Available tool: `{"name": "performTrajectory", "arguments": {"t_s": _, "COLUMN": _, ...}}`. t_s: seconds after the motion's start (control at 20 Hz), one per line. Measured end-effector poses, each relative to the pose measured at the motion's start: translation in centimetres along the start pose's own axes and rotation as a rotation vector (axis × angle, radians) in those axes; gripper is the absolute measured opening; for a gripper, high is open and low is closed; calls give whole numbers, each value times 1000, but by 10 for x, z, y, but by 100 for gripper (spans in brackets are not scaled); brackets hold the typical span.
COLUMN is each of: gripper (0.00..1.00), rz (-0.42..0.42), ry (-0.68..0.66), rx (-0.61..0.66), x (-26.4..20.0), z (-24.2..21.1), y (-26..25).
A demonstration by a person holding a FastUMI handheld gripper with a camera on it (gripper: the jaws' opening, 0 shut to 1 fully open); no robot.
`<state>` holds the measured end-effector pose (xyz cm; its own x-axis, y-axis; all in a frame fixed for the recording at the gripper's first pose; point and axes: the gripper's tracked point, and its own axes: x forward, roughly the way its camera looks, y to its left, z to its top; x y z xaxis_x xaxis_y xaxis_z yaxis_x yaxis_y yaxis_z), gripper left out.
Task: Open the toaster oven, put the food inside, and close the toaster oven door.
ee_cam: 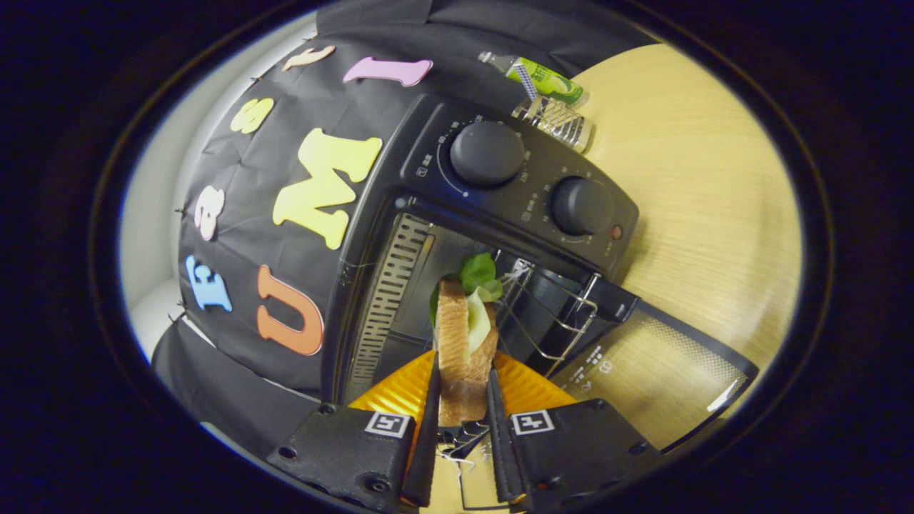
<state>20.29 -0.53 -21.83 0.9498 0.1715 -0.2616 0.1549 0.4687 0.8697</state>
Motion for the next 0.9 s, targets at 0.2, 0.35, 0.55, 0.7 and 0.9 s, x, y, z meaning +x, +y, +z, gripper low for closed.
{"name": "performTrajectory", "arguments": {"t_s": 0.2, "gripper": 39, "rz": -27, "ry": 17, "rx": -96, "x": 22, "z": 1, "y": 3}}
{"name": "performTrajectory", "arguments": {"t_s": 0.35, "gripper": 42, "rz": -67, "ry": 11, "rx": -224, "x": 33, "z": -1, "y": 7}}
{"name": "performTrajectory", "arguments": {"t_s": 0.55, "gripper": 49, "rz": -97, "ry": 70, "rx": -389, "x": 42, "z": -12, "y": 7}}
{"name": "performTrajectory", "arguments": {"t_s": 0.7, "gripper": 62, "rz": -122, "ry": 89, "rx": -500, "x": 42, "z": -14, "y": 9}}
{"name": "performTrajectory", "arguments": {"t_s": 0.9, "gripper": 88, "rz": -210, "ry": 114, "rx": -786, "x": 46, "z": -26, "y": 3}}
